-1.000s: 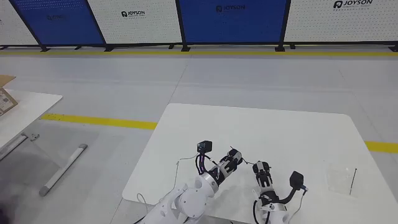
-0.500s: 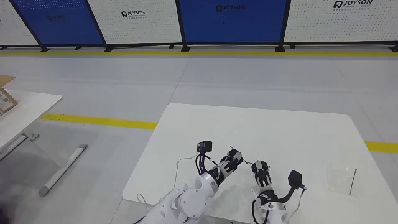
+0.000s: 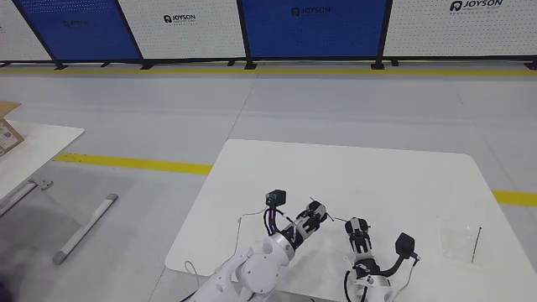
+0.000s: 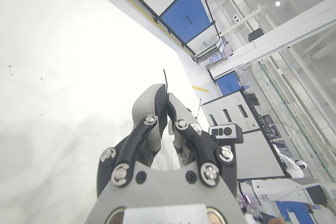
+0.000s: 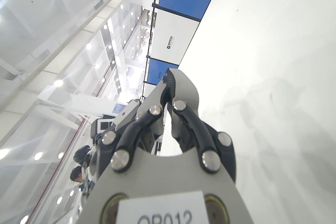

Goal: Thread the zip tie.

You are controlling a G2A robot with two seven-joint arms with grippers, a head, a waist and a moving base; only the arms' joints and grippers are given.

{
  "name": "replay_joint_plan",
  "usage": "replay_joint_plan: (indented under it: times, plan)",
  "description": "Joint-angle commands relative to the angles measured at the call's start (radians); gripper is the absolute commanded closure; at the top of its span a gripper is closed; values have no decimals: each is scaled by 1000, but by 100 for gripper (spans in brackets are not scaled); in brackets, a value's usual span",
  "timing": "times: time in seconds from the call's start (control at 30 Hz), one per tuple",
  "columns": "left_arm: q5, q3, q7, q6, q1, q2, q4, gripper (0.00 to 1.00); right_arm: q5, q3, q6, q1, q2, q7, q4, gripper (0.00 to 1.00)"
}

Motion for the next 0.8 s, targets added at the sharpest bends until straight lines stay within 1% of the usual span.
replay_joint_plan:
  times: [0.0,0.13,0.2,0.4,0.57,0.77]
  plan:
    - [-27,-8,20,19,4,-2,1,100,0,0,0,0,0,0,0,100]
    - [-71,-14,20,29,18,-3,-15,100,0,0,0,0,0,0,0,100]
    - [-98,-19,-7,11,25,-1,-29,100,0,0,0,0,0,0,0,100]
    - [-98,-19,-7,11,25,-1,-29,100,0,0,0,0,0,0,0,100]
    - [-98,-19,-7,11,25,-1,-29,100,-3,4,22,9,-1,33,-3,100]
    - [-98,-19,-7,11,25,-1,-29,100,7,12,23,7,0,77,-13,100]
